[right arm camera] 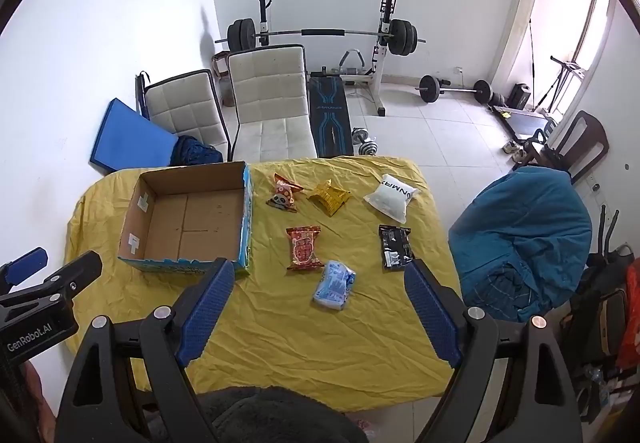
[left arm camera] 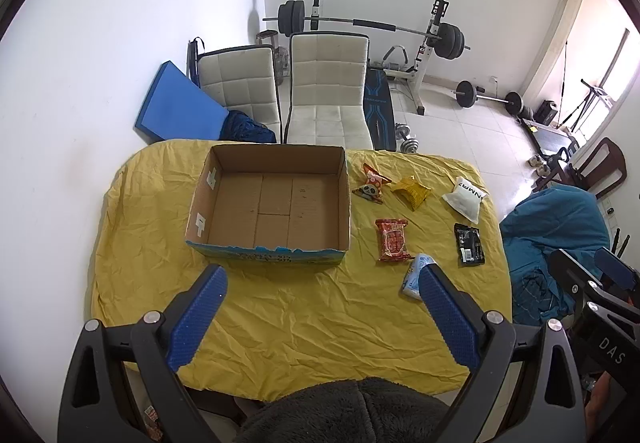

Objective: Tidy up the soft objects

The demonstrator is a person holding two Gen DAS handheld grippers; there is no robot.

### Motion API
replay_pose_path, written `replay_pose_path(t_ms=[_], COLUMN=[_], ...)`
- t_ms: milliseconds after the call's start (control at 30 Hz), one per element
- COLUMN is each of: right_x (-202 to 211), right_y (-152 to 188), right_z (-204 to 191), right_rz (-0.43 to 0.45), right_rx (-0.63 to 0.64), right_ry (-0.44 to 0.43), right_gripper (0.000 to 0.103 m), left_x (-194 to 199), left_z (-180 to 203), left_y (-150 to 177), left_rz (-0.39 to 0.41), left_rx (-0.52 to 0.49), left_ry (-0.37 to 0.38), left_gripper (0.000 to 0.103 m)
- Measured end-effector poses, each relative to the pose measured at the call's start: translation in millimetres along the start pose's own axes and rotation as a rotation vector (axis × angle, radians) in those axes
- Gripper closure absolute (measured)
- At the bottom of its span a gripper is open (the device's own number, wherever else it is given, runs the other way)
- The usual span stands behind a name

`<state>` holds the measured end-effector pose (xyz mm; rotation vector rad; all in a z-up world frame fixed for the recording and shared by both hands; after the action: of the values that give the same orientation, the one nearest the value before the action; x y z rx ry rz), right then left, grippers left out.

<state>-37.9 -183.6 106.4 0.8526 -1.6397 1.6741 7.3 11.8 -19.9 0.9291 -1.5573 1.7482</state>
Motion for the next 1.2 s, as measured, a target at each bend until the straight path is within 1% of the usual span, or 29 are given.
replay_pose_path(t_ms=[333,733,1200], right_x=[-4.1,-11.3,-17.8], right_y=[2.3,4.7,7.2], right_z=[-2.7,0.3,5.2], right_rz=[-0.019,-0.028,-0.039], right_rx=[0.016,0.016,0.012], right_ry=[-0.01,-0.011,-0.008], right_gripper=[0.014,0.014,0.014], left_x=[-10.5,-12.4,-18.3], left_z=[1.7,2.8,2.9], left_y=[7.5,13.5,16.1], left_rz=[-0.047,-0.051,-0.059], left_rx=[0.015,0.017,0.021], left_ry=[0.002,-0.003,0.01], left_gripper=[0.005,0.005,0.005])
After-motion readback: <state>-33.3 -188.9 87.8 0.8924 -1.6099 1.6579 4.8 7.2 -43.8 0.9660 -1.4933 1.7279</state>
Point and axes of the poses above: each gripper's, at about its wrist camera, not at the fingertips, and x roughly against the way its jaws point, z to its right, y to its underside, the point moved 3 cm from there along -x, roughly the way its jaws point, and after that the axes turned 3 degrees about z, right-handed, at the moved point
